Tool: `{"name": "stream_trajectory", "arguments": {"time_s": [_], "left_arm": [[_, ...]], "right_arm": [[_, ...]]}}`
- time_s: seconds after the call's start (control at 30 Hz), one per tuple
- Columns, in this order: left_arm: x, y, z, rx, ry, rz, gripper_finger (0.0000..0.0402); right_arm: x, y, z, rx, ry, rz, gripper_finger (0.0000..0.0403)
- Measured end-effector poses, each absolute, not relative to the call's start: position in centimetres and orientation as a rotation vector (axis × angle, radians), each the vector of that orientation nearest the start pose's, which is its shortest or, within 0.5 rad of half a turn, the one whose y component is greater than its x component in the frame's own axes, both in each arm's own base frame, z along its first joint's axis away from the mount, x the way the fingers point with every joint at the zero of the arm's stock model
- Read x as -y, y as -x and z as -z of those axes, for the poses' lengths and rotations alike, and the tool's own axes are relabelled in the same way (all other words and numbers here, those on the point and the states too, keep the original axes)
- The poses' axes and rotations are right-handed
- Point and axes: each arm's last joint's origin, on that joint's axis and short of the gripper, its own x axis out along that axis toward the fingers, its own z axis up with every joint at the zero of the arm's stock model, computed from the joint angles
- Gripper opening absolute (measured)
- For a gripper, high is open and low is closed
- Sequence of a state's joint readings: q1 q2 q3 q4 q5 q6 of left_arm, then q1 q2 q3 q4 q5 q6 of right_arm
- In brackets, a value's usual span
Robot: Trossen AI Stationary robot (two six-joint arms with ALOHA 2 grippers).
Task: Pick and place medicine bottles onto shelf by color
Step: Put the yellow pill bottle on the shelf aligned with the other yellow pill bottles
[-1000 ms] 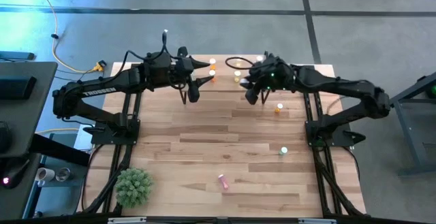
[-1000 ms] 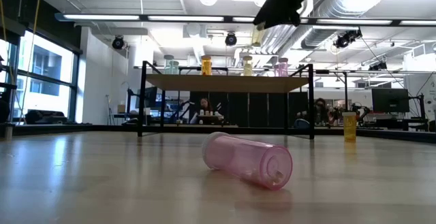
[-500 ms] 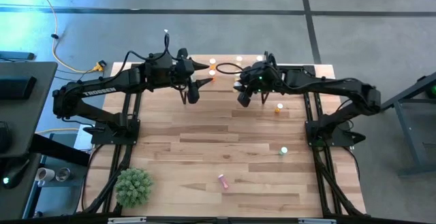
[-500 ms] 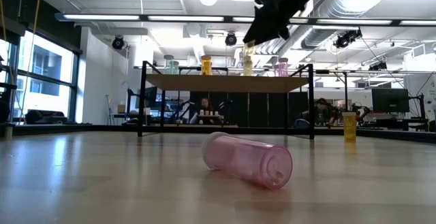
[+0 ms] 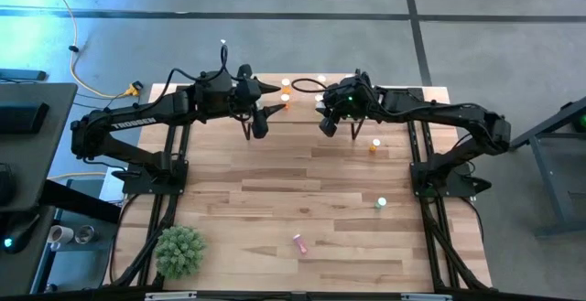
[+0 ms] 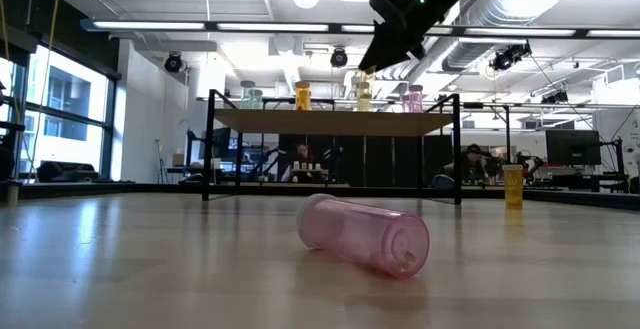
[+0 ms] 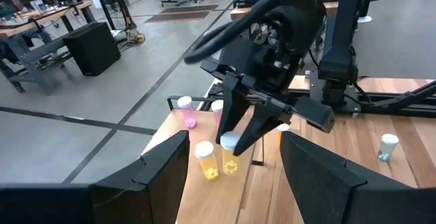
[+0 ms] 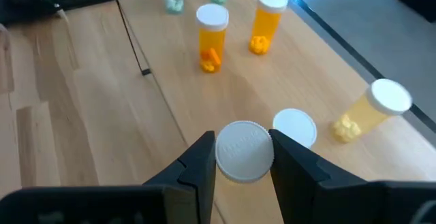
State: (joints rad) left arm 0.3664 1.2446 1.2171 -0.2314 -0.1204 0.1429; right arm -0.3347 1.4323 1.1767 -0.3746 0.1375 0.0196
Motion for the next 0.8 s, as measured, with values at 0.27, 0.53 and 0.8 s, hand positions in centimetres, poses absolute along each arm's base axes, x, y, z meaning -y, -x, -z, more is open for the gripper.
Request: {"name": "stream_trajectory", "arguments": {"time_s": [0.27, 0.53, 0.8], "left_arm": [[-10.2, -25.5, -38.1, -0.308, -0.126, -0.468, 0.0218], [-10.2, -25.5, -37.9, -0.339, -0.135, -0.481, 0.0218], [-10.2, -25.5, -37.9, -0.340, -0.139, -0.481, 0.0218]], "right_arm": [[10.9, -30.4, -29.1, -0.670, -0.087, 0.459, 0.0104], [11.1, -30.6, -28.7, -0.679, -0.088, 0.470, 0.0104], [11.2, -30.6, -28.8, -0.665, -0.072, 0.495, 0.0104]]}}
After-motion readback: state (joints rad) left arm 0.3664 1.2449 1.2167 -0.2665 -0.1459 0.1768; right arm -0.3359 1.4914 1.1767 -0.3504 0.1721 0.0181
